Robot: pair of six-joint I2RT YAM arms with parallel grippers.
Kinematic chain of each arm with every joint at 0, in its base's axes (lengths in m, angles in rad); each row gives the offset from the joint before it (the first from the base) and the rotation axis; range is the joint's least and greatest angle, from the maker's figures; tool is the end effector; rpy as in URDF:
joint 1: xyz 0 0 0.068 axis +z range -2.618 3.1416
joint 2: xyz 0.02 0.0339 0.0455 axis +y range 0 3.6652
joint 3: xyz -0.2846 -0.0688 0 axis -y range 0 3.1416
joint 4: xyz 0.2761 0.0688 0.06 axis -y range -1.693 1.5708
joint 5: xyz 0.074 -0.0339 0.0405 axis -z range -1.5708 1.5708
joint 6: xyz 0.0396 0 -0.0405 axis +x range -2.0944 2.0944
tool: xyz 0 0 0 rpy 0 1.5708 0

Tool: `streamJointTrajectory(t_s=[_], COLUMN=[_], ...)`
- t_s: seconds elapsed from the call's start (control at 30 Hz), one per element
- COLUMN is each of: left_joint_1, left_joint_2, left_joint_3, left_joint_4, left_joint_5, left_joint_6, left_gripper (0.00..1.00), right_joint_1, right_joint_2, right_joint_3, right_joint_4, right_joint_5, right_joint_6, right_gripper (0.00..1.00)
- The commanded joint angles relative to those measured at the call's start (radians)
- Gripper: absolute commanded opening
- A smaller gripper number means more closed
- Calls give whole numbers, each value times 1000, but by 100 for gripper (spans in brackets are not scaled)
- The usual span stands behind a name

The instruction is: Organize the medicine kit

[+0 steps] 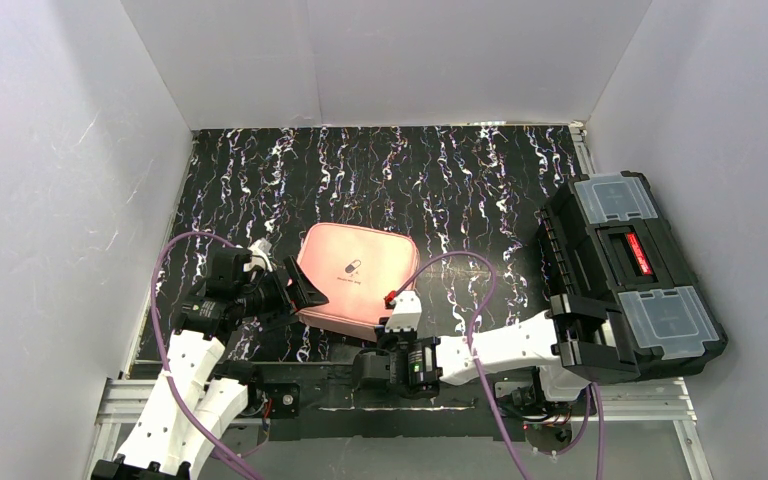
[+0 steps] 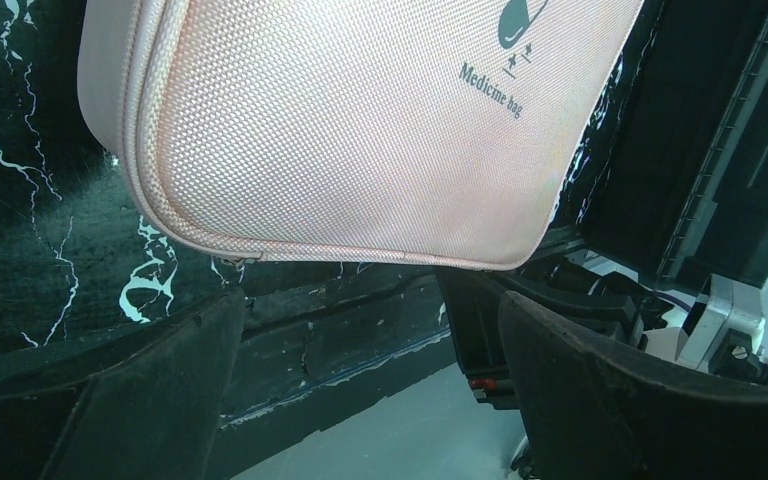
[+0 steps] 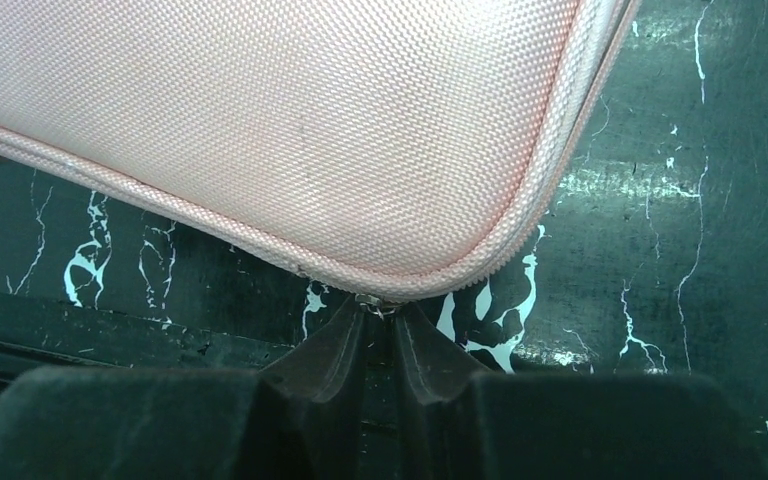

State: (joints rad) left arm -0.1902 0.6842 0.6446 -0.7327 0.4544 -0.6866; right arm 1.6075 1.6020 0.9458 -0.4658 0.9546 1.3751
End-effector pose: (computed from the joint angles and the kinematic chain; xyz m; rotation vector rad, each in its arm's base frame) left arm 0.1501 -0.0466 0.2659 -0.3684 2.4217 -0.9470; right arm 0.0203 0.3272 0.1898 0.0028 2.1443 0.3971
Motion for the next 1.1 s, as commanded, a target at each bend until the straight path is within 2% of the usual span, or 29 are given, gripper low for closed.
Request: streamJointTrajectory(t_s=[0.0,0.33,0.5,0.7,1.07], left_joint_1=[-2,-3,-3,-2,-3], left_joint_2=[-8,-6,-11,-6,-36], left_joint_3=[-12,-13,-11,-3,-27], left_joint_4=[4,7,4,-59,-98], left_joint_5=[19,20,42,65,118], left_joint_6=[15,15,17,8,-98], left_gripper=[98,98,98,98,98], right_joint_1=[2,1,4,15,26], right_joint_2=[15,-18,-35,-75,-84], right_joint_3=[16,-1,6,-40,-98], right_joint_4=[-55,-106,-97,67,412], right_joint_5=[110,150,157,100,-50], right_joint_6=[98,159,86,-95,-399], right_gripper=[17,2,1,1,1])
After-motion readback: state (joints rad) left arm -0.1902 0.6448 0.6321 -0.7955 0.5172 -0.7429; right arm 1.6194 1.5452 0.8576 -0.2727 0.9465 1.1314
